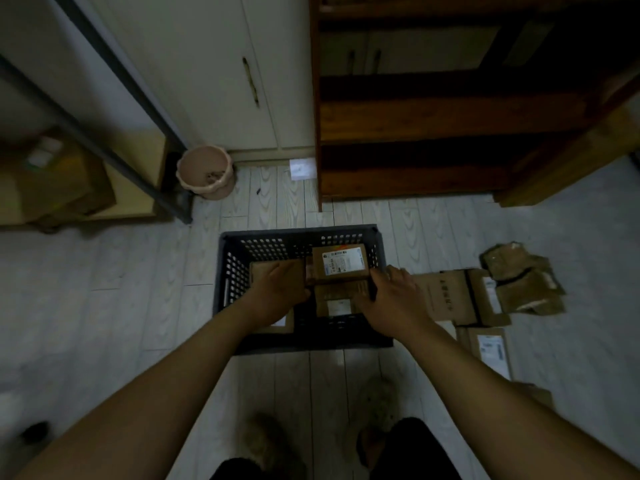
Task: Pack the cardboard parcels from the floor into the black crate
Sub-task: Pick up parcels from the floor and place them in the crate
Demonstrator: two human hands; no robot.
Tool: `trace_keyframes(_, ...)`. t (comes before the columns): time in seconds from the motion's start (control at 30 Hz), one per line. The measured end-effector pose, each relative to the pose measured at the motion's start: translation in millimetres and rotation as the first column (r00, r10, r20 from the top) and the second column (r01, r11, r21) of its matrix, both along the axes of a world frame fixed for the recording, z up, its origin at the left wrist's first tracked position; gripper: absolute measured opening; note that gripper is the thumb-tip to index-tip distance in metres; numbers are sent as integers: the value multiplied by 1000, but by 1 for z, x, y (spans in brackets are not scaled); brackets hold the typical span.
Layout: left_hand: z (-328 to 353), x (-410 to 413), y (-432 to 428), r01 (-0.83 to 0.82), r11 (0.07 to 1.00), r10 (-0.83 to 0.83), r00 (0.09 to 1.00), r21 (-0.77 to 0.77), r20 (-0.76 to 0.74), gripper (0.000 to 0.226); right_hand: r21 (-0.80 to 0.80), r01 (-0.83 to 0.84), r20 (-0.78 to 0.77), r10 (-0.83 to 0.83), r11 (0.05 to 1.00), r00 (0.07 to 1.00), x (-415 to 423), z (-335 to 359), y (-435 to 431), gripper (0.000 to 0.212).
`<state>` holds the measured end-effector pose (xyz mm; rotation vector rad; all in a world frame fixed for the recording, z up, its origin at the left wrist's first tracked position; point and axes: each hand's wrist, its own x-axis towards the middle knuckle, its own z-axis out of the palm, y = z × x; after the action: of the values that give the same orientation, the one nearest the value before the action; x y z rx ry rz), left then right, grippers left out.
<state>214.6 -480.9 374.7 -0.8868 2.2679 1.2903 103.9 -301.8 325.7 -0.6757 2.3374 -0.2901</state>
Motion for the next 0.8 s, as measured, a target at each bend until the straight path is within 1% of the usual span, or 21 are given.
trace_keyframes(0.07, 57, 18, 10, -76, 997, 76, 997, 2, 2, 63, -16, 23, 27, -22, 1000, 999, 15, 61, 11, 68)
trace_keyframes(0.1, 81, 26, 13, -66, 998, 66, 997, -10, -28, 64, -45, 39, 22, -38, 998, 999, 21, 92, 16, 67)
trace_keyframes(0.13, 102, 35, 18, -24, 1000, 22, 998, -20, -56, 59, -77, 67, 17, -66, 995, 998, 28, 121, 23, 65)
trace_keyframes(0.2, 141, 49, 30, 45, 999, -48, 990, -20, -135, 39, -119, 120, -25, -124, 986, 992, 41, 170, 38, 62)
trace_keyframes(0.23, 158, 53, 34, 83, 995, -90, 981, -52, -169, 36, -126, 133, -67, -142, 983, 988, 47, 190, 46, 64)
trace_keyframes(0.27, 174, 56, 39, 100, 991, -115, 978, -92, -174, 42, -132, 150, -103, -164, 980, 981, 54, 209, 54, 66)
trace_keyframes(0.33, 204, 60, 48, 113, 979, -143, 975, -170, -171, 64, -137, 201, -141, -220, 970, 965, 69, 240, 69, 70)
trace_keyframes(0.4, 234, 58, 59, 151, 967, -196, 956, -206, -218, 73, -147, 252, -168, -275, 956, 947, 83, 271, 84, 72)
trace_keyframes(0.5, 283, 56, 82, 224, 936, -299, 913, -271, -279, 74, -204, 289, -227, -333, 935, 915, 102, 316, 109, 73)
trace_keyframes(0.57, 313, 53, 102, 248, 924, -337, 890, -292, -308, 74, -254, 310, -265, -374, 916, 889, 111, 345, 129, 73)
trace_keyframes(0.63, 341, 52, 127, 273, 910, -377, 859, -313, -347, 74, -272, 330, -309, -406, 904, 860, 115, 371, 151, 73)
trace_keyframes(0.8, 388, 49, 205, 328, 866, -474, 780, -378, -409, 71, -322, 351, -386, -460, 879, 800, 117, 421, 226, 73)
